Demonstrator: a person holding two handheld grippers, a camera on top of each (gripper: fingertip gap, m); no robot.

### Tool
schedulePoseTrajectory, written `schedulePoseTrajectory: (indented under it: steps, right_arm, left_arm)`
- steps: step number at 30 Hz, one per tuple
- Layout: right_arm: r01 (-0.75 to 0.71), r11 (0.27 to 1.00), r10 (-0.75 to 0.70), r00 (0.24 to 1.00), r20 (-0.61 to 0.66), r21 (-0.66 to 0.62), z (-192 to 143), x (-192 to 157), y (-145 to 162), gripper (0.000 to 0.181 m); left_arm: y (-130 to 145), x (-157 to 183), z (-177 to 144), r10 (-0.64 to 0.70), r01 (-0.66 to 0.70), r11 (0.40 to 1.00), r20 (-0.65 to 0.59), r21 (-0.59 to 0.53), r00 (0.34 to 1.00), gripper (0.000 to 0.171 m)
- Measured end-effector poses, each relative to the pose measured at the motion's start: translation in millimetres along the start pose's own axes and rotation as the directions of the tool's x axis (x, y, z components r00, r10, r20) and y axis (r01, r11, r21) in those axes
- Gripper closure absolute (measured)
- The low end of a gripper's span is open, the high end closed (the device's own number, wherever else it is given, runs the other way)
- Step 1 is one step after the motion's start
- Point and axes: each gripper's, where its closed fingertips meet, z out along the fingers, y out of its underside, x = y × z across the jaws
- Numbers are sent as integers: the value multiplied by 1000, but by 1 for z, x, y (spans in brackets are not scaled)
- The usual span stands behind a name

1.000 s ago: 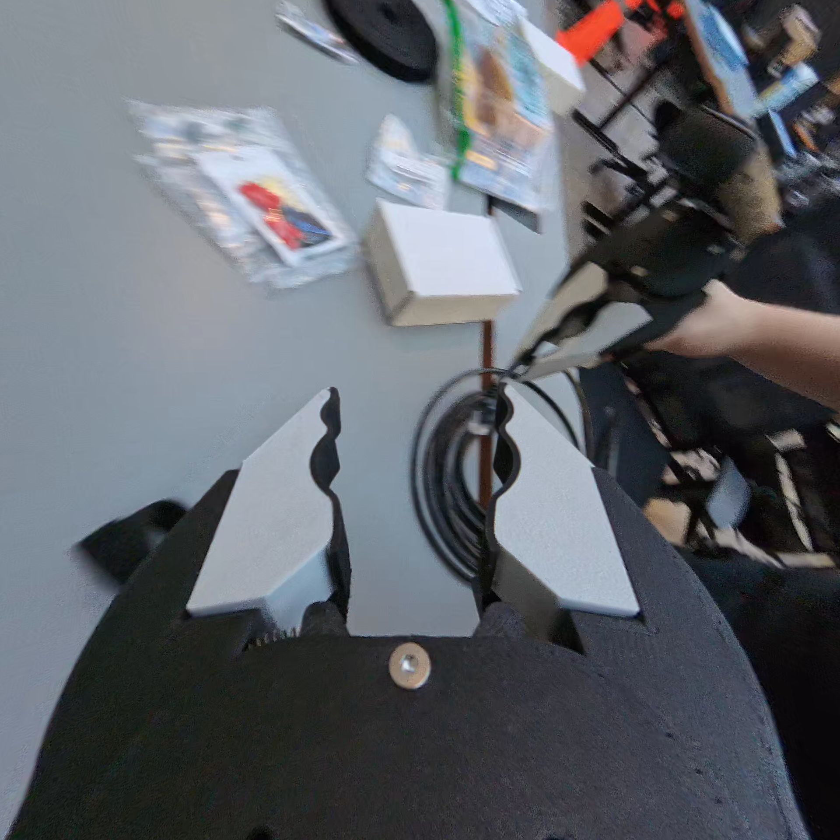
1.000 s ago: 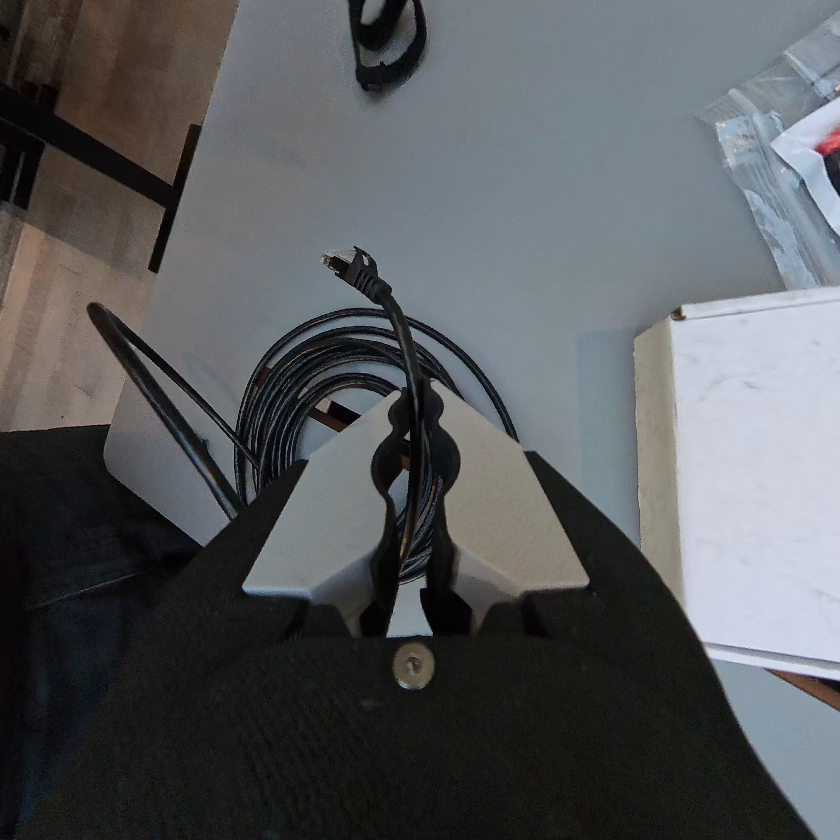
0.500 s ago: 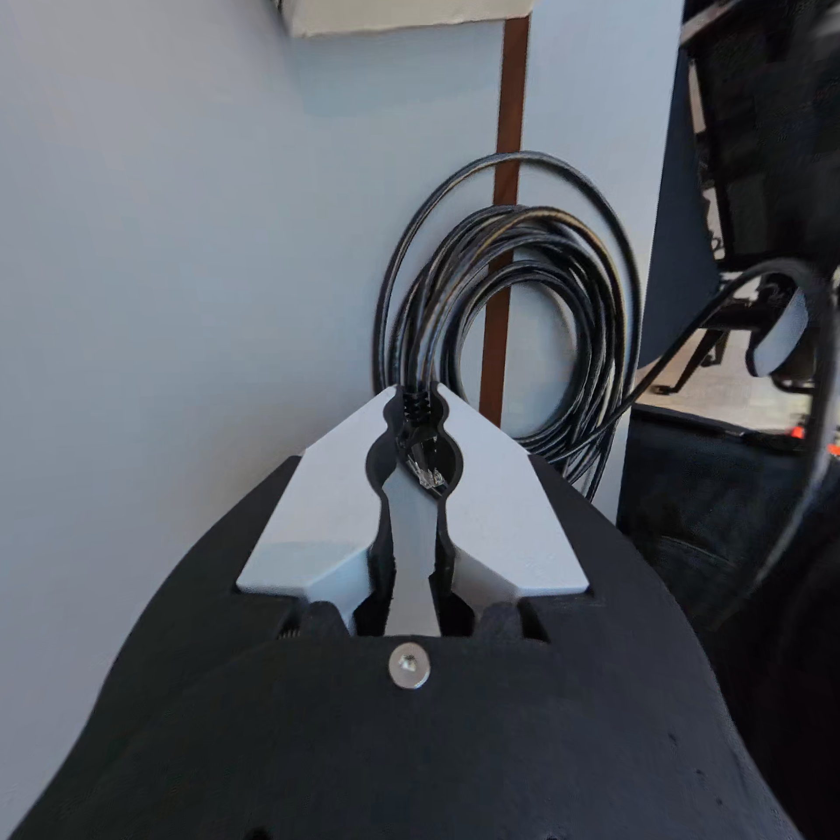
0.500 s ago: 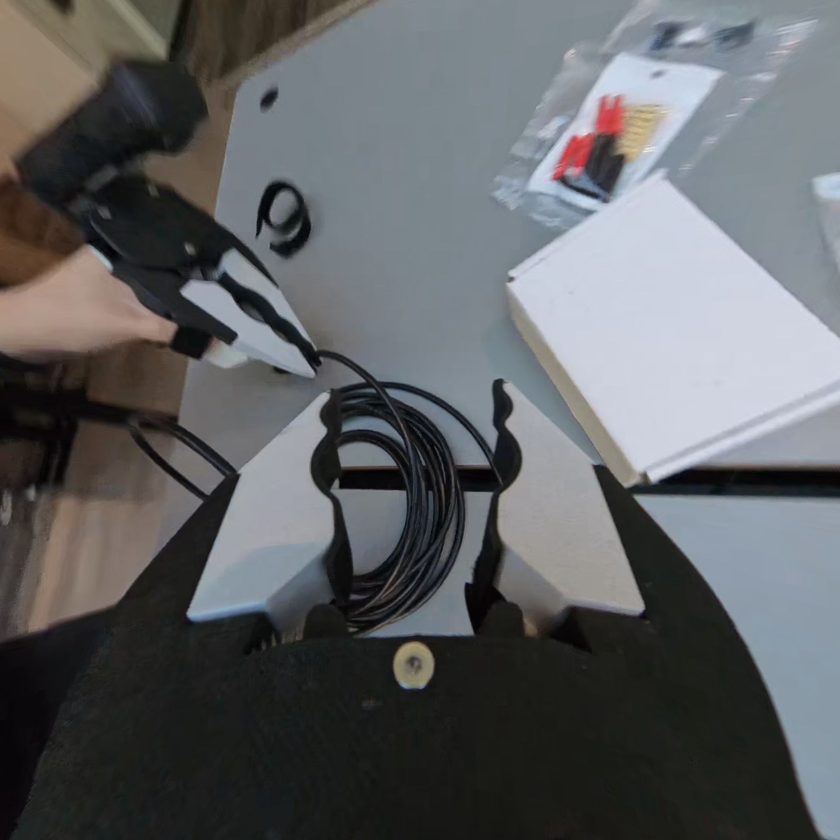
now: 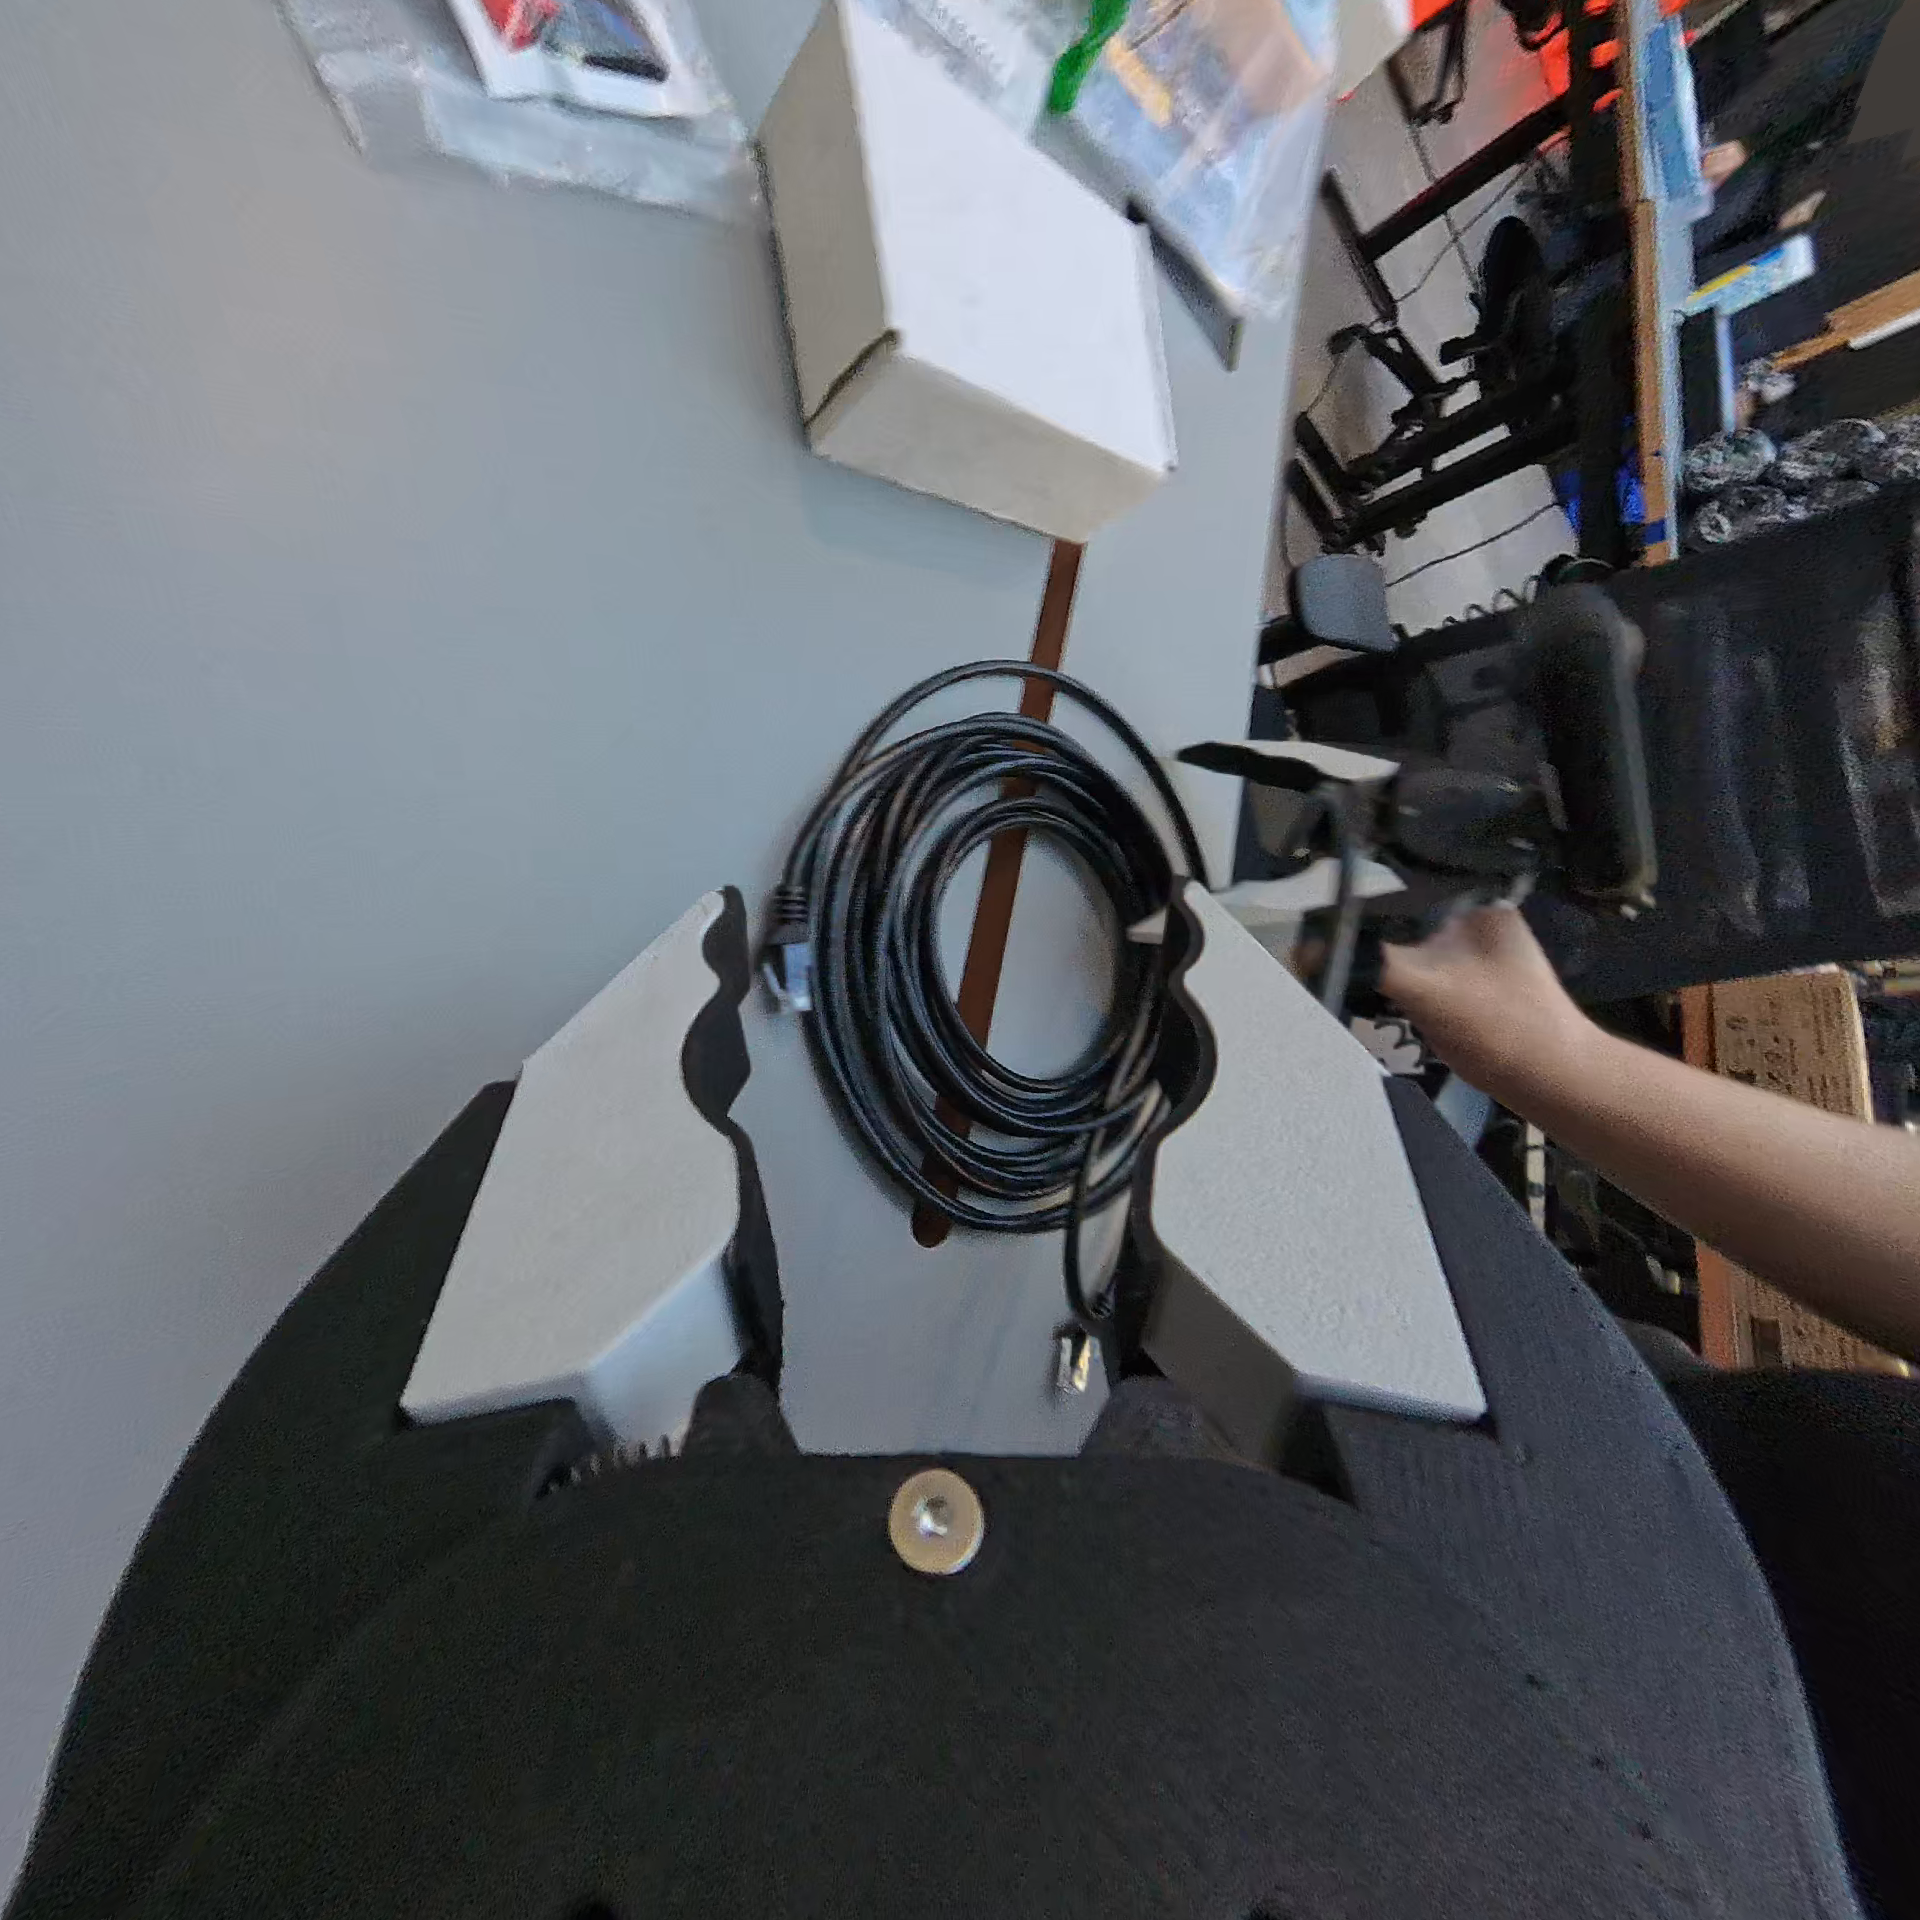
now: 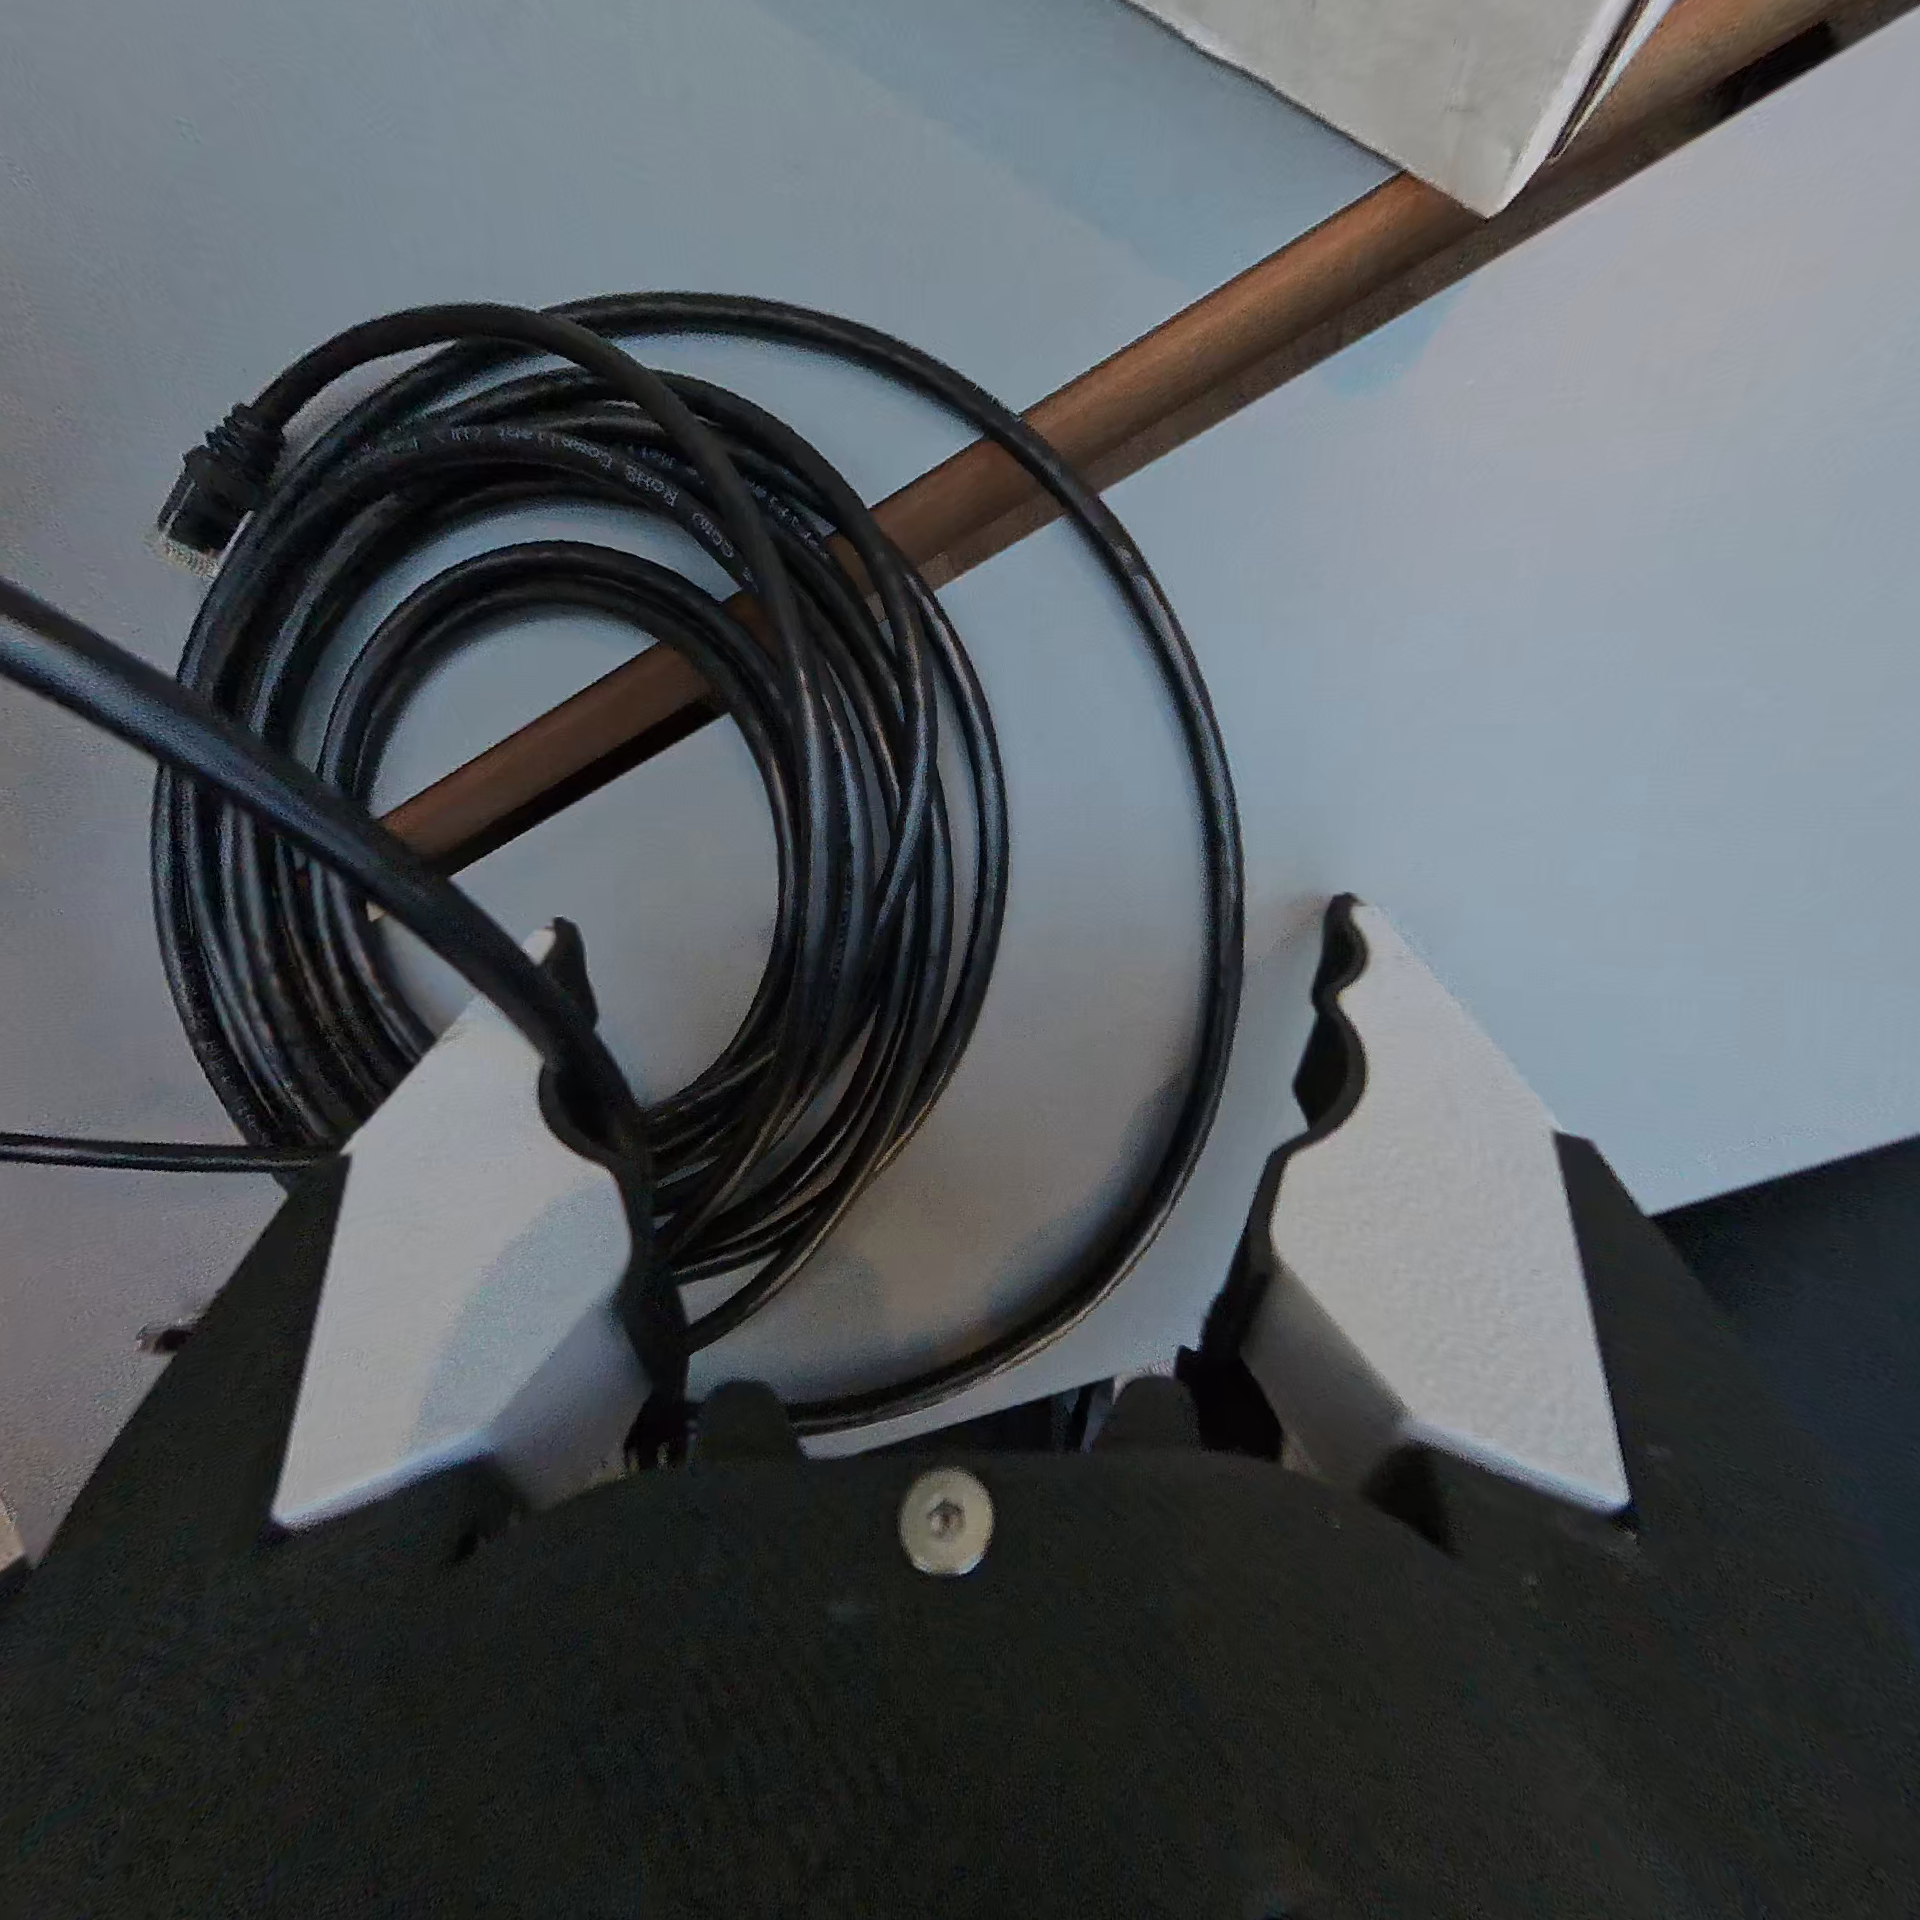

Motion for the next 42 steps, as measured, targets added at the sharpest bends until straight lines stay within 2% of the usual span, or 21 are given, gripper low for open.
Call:
schedulePoseTrajectory:
  steps: [2,4,5,7,8,9,10,13,15,18,20,22,24,25,27,30,32,34,36,38,42]
  right_arm:
    - [0,1000,0,1000,27,-6,1,-1,-7,63]
    - [18,999,-20,996,83,27,-5,-7,-17,89]
    - [35,999,-37,996,76,25,-6,-5,-19,94]
    - [73,997,-73,996,52,-13,-5,3,-14,98]
    - [81,996,-79,996,48,-32,-3,6,-12,100]
    - [81,996,-79,995,64,-38,-2,7,-12,105]
    - [88,995,-84,993,85,-39,-2,7,-14,117]
    - [106,993,-96,981,168,-49,-14,5,-25,167]
    - [70,995,-51,967,252,-69,-35,0,-38,180]
    - [-8,997,39,918,396,-79,-81,-15,-69,178]
    - [17,998,11,898,440,-60,-106,-21,-87,176]
    - [50,998,-30,875,483,-29,-123,-30,-101,176]
    - [54,999,-48,865,500,3,-123,-34,-109,173]
    - [59,998,-50,866,498,-2,-115,-33,-107,169]
    - [42,998,-7,860,510,-56,-90,-31,-93,146]
    - [-56,992,111,833,542,-116,-64,-19,-67,140]
    - [-183,979,204,826,526,-92,-60,3,-54,142]
    - [-310,947,307,790,531,-85,-62,16,-34,168]
    - [-337,929,364,768,527,-152,-58,11,-2,175]
    - [-303,935,355,766,536,-187,-59,-10,21,174]
    - [-207,978,185,881,436,3,-62,-30,14,161]
  left_arm:
    - [4,34,-12,38,-38,999,-112,-3,993,96]
    - [22,69,-10,31,-48,997,-241,-66,970,98]
    - [36,73,-3,35,-63,992,-232,-112,972,99]
    - [64,60,19,72,-94,977,-117,-193,990,106]
    - [76,54,32,62,-79,971,-84,-225,995,119]
    - [86,52,44,31,-52,966,-85,-255,996,155]
    - [91,53,54,-18,-13,964,-113,-265,993,171]
    - [76,61,59,-258,197,944,-219,-264,941,171]
    - [49,80,39,-325,263,936,-289,-234,900,171]
    - [31,109,0,-216,147,954,-264,-260,940,171]
    - [27,123,-19,-145,75,955,-231,-286,962,171]
    - [21,127,-27,-139,72,956,-220,-285,966,171]
    - [17,117,-23,-158,100,958,-203,-269,966,171]
    - [19,108,-15,-175,123,956,-184,-266,967,171]
    - [34,81,9,-218,174,939,-120,-298,969,171]
    - [73,50,52,-361,312,881,-77,-356,929,171]
    - [93,39,69,-446,399,848,-60,-349,893,171]
    - [102,33,75,-500,464,832,-48,-303,865,171]
    - [109,35,76,-547,512,812,-59,-279,835,171]
    - [114,32,75,-590,562,790,-54,-247,806,171]
    - [116,21,76,-609,596,784,-29,-173,793,171]
